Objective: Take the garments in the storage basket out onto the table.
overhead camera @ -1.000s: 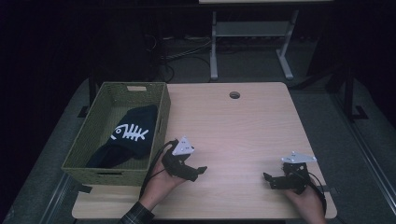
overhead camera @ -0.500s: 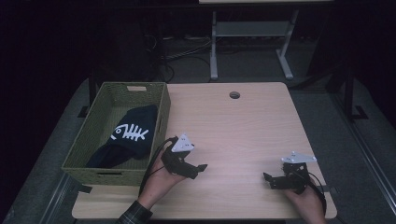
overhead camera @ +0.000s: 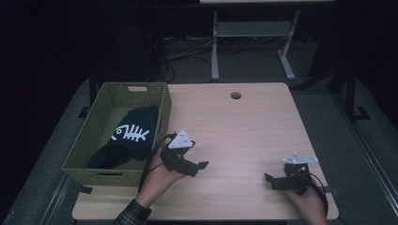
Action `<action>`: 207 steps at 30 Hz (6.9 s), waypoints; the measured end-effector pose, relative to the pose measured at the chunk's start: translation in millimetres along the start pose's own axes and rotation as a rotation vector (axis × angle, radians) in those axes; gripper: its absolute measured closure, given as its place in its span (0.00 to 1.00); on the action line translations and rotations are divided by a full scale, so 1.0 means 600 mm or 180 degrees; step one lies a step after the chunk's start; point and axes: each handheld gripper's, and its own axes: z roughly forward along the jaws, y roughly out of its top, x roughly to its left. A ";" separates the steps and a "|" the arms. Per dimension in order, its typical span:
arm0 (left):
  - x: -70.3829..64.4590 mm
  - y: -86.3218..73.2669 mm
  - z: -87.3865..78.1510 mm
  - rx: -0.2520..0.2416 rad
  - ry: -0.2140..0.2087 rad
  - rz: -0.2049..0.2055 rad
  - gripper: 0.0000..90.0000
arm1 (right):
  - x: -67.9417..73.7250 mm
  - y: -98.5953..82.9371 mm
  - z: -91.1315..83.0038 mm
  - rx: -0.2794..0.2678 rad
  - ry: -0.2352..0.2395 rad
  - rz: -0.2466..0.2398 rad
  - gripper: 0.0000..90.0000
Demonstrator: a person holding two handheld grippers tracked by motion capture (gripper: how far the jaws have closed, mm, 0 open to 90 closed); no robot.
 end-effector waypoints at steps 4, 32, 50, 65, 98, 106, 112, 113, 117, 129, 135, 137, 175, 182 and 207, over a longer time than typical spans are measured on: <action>0.000 0.004 -0.002 -0.0001 0.0000 0.0018 0.16 | 0.000 0.000 0.000 -0.0003 0.0001 0.0003 0.02; 0.044 0.049 -0.034 -0.0045 0.0042 0.0045 0.16 | 0.000 0.000 0.000 -0.0004 0.0003 -0.0005 0.02; 0.070 0.068 -0.056 -0.0042 0.0116 0.0038 0.16 | 0.000 0.000 0.000 -0.0005 0.0003 0.0000 0.02; 0.102 0.073 -0.086 -0.0006 0.0263 0.0002 0.16 | 0.000 0.000 0.000 -0.0004 0.0004 0.0000 0.02; 0.204 0.014 -0.192 0.0044 0.0827 -0.0340 0.16 | 0.000 0.000 0.000 -0.0003 0.0000 0.0002 0.02; 0.231 0.002 -0.194 0.0067 0.0904 -0.0461 0.16 | 0.000 0.000 0.000 -0.0004 -0.0002 0.0001 0.02; 0.251 0.004 -0.190 0.0123 0.0970 -0.0509 0.16 | 0.000 0.000 0.000 -0.0004 -0.0006 0.0005 0.02; 0.258 0.005 -0.189 0.0137 0.0994 -0.0527 0.16 | 0.000 0.000 0.000 -0.0005 -0.0007 0.0003 0.02; 0.269 0.002 -0.181 0.0172 0.1032 -0.0568 0.16 | 0.000 0.000 0.000 -0.0004 -0.0007 0.0003 0.02; 0.308 -0.015 -0.157 0.0240 0.1143 -0.0742 0.16 | 0.000 0.000 0.000 -0.0004 -0.0008 0.0004 0.02; 0.317 -0.018 -0.145 0.0293 0.1161 -0.0777 0.16 | 0.000 0.000 0.000 -0.0004 -0.0007 0.0003 0.02; 0.319 -0.016 -0.140 0.0309 0.1168 -0.0791 0.16 | 0.000 0.000 0.000 -0.0004 -0.0007 0.0003 0.02; 0.340 -0.047 -0.049 0.0929 0.1334 -0.0982 0.16 | 0.000 0.000 0.000 -0.0004 -0.0007 0.0003 0.02; 0.342 -0.052 -0.046 0.1037 0.1238 -0.0986 0.30 | 0.000 0.000 0.000 -0.0004 -0.0007 0.0005 0.02; 0.335 -0.039 -0.096 0.0872 0.1015 -0.1111 0.88 | 0.000 0.000 0.000 -0.0004 -0.0007 0.0003 0.02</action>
